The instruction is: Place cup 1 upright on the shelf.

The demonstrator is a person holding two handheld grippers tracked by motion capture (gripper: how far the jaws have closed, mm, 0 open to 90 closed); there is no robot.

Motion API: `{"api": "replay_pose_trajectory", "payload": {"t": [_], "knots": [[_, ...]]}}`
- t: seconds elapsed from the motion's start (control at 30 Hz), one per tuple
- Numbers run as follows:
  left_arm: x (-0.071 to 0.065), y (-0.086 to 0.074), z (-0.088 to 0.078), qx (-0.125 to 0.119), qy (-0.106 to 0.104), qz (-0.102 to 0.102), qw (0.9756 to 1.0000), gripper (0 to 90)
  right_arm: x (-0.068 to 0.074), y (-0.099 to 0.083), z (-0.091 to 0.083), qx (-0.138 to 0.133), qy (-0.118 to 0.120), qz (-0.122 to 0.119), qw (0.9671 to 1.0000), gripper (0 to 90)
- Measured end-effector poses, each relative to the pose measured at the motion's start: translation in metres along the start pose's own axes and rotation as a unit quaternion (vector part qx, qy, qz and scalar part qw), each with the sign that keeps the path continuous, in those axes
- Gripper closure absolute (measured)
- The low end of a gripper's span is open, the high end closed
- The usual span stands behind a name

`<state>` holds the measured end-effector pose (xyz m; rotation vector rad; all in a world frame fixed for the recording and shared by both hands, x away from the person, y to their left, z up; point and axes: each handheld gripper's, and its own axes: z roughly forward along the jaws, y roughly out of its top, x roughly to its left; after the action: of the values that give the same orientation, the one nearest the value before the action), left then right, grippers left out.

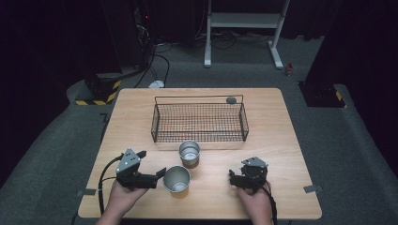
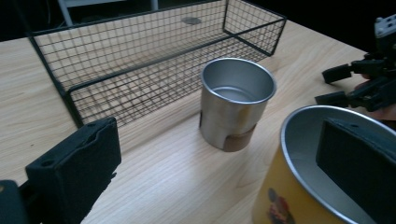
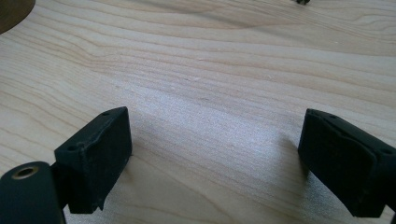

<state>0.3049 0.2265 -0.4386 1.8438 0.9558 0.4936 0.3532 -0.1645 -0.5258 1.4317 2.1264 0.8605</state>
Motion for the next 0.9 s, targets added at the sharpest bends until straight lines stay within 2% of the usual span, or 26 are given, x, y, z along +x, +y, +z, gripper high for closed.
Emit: {"api": "replay_pose_trajectory", "payload": {"t": [0.37,0.9], "knots": [[-0.021,0.002,0.004,-0.006,-0.042,0.003,0.9991,0.5,0.0,0.0,0.0,0.0,0.0,0.0,1.0,9.6],[-0.039,0.002,0.01,-0.015,-0.068,0.011,0.9975,0.0,0.0,0.0,0.0,0.0,0.0,0.0,1.0,9.6]]}}
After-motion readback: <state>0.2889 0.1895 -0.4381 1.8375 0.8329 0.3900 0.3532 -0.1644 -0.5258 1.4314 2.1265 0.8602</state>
